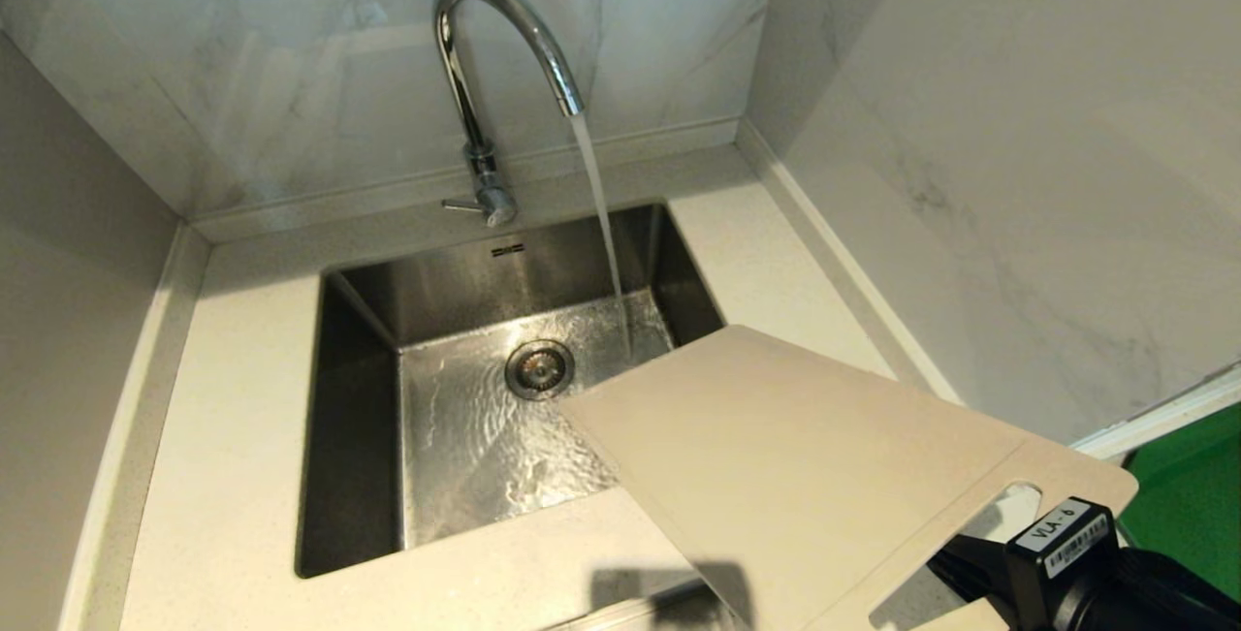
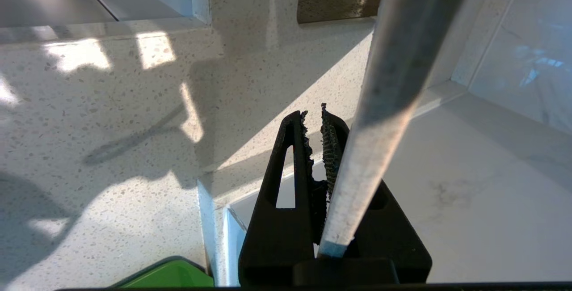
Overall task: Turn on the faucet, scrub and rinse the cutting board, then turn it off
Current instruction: Pick up the cutting board
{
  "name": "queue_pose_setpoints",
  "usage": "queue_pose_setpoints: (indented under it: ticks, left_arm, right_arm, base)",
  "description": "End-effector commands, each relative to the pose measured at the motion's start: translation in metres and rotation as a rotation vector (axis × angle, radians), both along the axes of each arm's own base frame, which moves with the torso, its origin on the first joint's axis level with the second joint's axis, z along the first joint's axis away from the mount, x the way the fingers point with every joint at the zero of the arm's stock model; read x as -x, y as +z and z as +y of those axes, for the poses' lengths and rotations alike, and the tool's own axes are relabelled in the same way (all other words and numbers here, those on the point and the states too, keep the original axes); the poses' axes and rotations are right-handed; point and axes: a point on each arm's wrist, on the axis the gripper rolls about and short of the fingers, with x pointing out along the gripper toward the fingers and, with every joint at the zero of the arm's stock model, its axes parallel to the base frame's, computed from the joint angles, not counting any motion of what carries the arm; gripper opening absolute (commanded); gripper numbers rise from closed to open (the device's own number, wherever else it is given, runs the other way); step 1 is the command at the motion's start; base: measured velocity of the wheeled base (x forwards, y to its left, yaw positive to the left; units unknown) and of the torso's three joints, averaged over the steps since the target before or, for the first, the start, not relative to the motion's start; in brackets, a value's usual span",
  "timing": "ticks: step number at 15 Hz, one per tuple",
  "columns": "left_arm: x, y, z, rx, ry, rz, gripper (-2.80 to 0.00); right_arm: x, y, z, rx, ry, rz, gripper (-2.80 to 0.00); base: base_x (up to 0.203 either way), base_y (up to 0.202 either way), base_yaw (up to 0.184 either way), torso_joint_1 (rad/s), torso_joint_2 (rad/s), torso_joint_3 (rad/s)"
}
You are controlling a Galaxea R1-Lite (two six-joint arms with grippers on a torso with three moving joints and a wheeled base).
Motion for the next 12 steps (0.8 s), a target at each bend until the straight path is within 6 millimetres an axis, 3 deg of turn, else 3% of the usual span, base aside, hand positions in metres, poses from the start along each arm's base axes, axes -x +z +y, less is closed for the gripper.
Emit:
queue_pose_setpoints:
  ticks: [1, 12]
  left_arm:
    - [-0.001, -0.003, 0.0, 0.0, 0.0, 0.01, -2.8]
    - [-0.001, -0.003, 0.0, 0.0, 0.0, 0.011, -2.8]
  right_arm:
    - [0.003, -0.001, -0.002, 0.019, 0.007, 0.013, -2.8]
    - [-0.011, 0.032, 0.012, 0.16, 0.232, -0.066, -2.8]
  base:
    - [0.0, 0.0, 0.0, 0.0, 0.0, 0.0]
    - [0.0, 0.0, 0.0, 0.0, 0.0, 0.0]
